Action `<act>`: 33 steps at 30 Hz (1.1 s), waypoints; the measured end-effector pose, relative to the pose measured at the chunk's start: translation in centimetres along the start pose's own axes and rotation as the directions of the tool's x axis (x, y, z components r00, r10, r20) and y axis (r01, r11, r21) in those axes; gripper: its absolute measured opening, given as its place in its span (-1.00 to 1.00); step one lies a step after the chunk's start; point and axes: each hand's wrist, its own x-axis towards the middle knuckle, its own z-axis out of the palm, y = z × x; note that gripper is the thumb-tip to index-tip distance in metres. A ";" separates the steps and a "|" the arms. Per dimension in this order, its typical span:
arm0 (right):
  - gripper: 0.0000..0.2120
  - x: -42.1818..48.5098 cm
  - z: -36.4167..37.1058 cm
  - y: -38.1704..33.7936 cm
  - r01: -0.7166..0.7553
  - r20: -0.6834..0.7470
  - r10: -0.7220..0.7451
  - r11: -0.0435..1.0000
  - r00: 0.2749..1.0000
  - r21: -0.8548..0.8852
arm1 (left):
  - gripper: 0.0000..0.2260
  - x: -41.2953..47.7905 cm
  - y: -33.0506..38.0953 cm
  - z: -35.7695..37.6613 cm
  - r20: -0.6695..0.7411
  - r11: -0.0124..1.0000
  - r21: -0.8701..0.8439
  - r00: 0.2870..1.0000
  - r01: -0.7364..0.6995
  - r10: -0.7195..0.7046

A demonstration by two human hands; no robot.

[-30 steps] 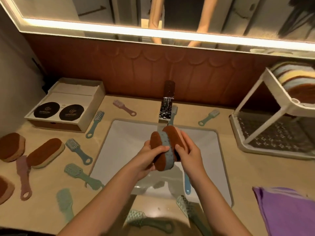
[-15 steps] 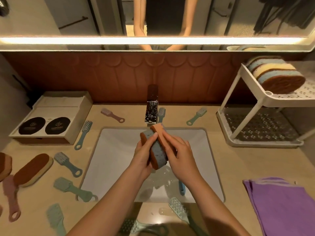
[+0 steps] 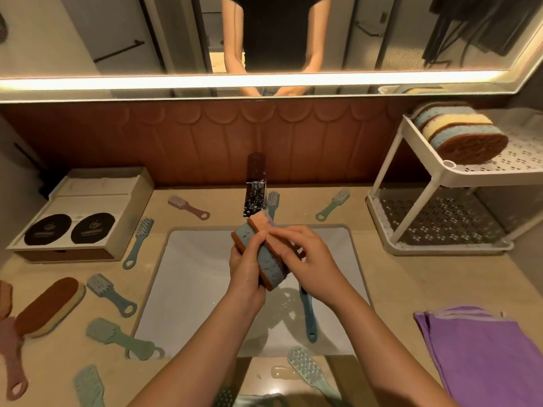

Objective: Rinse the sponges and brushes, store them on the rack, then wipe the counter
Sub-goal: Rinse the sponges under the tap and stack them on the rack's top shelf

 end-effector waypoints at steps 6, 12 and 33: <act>-0.49 -0.8 0.5 0.3 -0.314 0.052 0.318 0.873 0.947 0.372 | -0.57 0.8 -0.4 -0.1 0.006 0.995 -0.061 0.997 0.077 -0.076; -0.79 -1.0 1.5 0.1 -0.312 -0.007 0.374 0.783 0.927 0.538 | -0.33 0.8 -1.1 -0.2 -0.031 0.989 -0.128 0.997 0.072 -0.076; -0.59 -0.9 2.7 -0.5 -0.316 -0.023 0.439 0.683 0.898 0.659 | -0.52 -0.5 -1.5 1.4 -0.105 0.994 -0.106 0.994 -0.021 0.010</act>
